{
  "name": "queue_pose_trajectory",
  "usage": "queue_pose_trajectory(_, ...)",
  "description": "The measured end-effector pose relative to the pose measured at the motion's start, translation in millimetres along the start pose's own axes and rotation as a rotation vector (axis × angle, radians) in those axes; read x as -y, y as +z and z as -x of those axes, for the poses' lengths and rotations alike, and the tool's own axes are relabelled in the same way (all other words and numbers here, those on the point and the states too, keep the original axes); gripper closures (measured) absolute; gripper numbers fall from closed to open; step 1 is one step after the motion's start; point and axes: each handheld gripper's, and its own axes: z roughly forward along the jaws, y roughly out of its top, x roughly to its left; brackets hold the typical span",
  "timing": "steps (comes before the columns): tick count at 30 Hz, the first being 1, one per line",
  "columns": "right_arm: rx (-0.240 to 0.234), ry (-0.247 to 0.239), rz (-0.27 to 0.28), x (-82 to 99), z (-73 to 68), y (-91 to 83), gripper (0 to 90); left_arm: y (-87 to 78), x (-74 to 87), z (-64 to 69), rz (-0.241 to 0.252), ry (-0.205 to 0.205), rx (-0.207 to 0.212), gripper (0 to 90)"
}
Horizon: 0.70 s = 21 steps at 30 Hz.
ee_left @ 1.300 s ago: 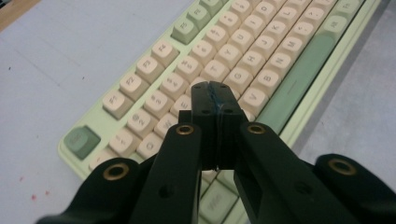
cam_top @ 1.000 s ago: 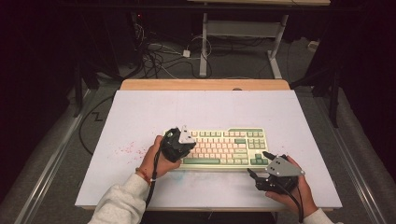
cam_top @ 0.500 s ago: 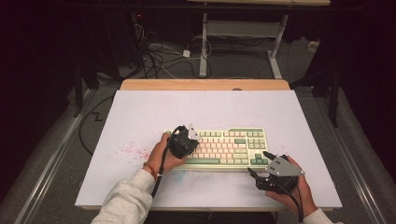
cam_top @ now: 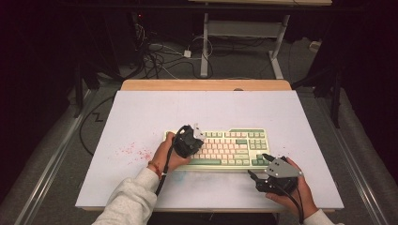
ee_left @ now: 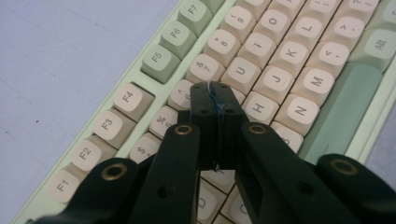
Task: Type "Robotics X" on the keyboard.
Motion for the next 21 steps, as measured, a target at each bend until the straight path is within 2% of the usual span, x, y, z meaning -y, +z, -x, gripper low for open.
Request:
queue_pose_trajectory(5,-0.005,-0.012,-0.009,0.2,-1.6,0.7,25.7,-0.2,0.0,0.6,0.002,0.0,0.0,86.6)
queue_pose_trajectory(14,-0.003,-0.008,-0.001,-0.6,-0.3,-1.0,25.7,-14.0,3.0,-1.0,0.064,-0.009,-0.022,84.3)
queue_pose_trajectory(21,-0.002,-0.009,0.002,-0.9,-0.3,-1.3,25.7,-21.6,5.4,-2.3,0.09,-0.004,-0.044,78.8)
